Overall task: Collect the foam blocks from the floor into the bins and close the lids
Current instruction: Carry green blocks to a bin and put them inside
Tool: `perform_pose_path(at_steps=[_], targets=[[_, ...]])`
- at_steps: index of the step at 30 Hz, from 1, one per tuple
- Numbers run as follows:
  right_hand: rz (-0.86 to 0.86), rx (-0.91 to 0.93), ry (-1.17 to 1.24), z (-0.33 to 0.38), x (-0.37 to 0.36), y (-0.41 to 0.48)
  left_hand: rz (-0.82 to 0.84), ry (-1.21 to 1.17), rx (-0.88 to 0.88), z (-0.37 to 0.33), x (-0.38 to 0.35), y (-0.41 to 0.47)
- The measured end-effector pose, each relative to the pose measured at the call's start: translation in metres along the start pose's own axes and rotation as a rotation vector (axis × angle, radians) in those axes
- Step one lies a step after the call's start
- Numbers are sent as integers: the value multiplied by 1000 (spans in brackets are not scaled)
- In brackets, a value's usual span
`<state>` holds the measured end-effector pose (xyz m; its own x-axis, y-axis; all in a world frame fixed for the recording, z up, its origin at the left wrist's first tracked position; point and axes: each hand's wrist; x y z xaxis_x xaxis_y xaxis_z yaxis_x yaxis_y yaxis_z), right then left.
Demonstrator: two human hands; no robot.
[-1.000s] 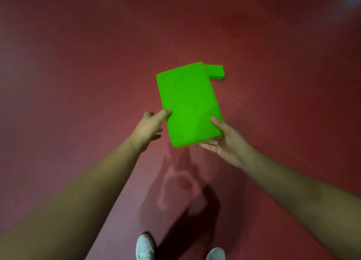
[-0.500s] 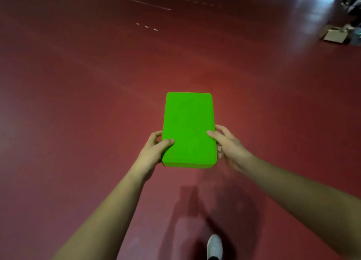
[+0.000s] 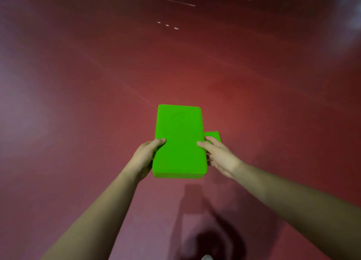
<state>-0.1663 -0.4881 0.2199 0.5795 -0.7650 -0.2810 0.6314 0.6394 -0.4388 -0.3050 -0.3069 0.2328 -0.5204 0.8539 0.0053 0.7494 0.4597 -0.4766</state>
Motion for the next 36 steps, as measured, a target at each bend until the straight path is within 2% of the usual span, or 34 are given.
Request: perform_pose_path(at_steps=[6, 11, 18, 22, 28, 32, 36], targets=[[-24, -68, -105, 46, 17, 110, -114, 81, -2, -43, -5, 108], [-88, -108, -245, 70, 59, 227, -239, 215, -7, -58, -8, 250], [-339, -150, -295, 101, 153, 427, -202, 347, 11, -102, -43, 485], [-364, -207, -376, 107, 202, 521, -188, 460, 43, -110, -69, 604], [-378, -291, -661, 54, 280, 656, -236, 506, 121, -51, -100, 742], [-385, -480, -699, -28, 342, 736, -251, 534, 160, 23, -123, 831], [-378, -529, -801, -125, 411, 817, -283, 621, 138, 120, -144, 907]])
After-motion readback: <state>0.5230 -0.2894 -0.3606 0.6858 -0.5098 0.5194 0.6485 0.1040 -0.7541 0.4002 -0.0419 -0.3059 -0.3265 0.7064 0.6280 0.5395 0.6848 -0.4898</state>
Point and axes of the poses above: each hand's wrist, its own y-axis towards the middle knuckle, its own x-axis out of the back of the hand, z = x × y, and after that the axes turned 9 degrees about y, right-handed
